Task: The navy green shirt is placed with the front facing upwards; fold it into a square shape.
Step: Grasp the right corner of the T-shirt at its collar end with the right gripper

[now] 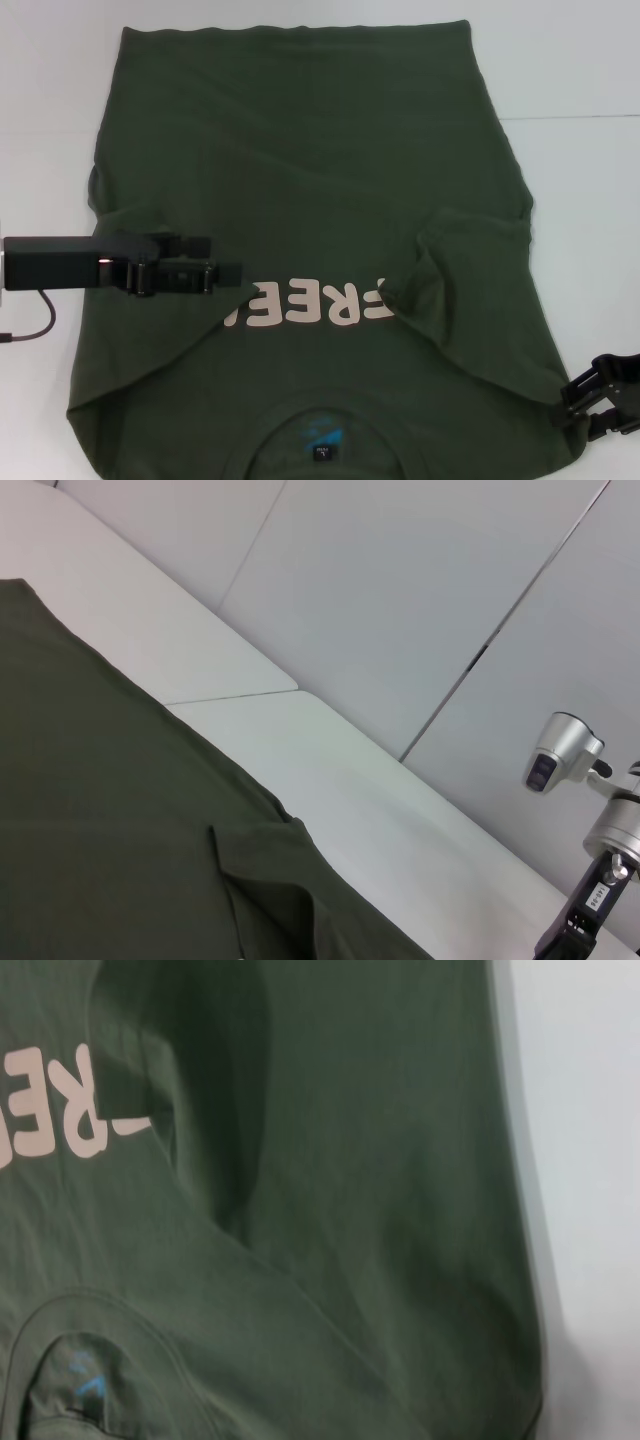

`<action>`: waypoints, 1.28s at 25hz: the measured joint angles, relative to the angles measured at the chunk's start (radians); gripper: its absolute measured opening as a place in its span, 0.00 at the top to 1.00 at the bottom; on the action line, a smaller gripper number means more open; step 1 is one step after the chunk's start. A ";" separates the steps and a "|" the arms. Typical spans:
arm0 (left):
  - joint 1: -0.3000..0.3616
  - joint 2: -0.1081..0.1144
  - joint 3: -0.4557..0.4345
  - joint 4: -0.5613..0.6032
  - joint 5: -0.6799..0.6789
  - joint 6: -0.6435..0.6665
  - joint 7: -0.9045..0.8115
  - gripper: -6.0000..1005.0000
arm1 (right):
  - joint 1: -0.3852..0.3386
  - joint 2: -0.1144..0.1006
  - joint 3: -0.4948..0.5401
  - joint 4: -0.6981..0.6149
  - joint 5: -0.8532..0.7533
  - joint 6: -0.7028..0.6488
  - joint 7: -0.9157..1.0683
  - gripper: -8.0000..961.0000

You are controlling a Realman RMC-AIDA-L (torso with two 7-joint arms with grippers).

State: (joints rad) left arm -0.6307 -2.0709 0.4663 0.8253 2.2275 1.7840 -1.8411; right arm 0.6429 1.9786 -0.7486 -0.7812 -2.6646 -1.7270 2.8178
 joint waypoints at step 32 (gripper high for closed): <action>0.003 -0.002 0.001 -0.003 -0.009 0.000 0.012 0.05 | 0.004 0.003 -0.014 0.000 -0.031 0.028 -0.006 0.56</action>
State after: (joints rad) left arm -0.6274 -2.0724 0.4673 0.8225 2.2182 1.7839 -1.8291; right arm 0.6471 1.9816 -0.7624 -0.7816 -2.6953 -1.6995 2.8122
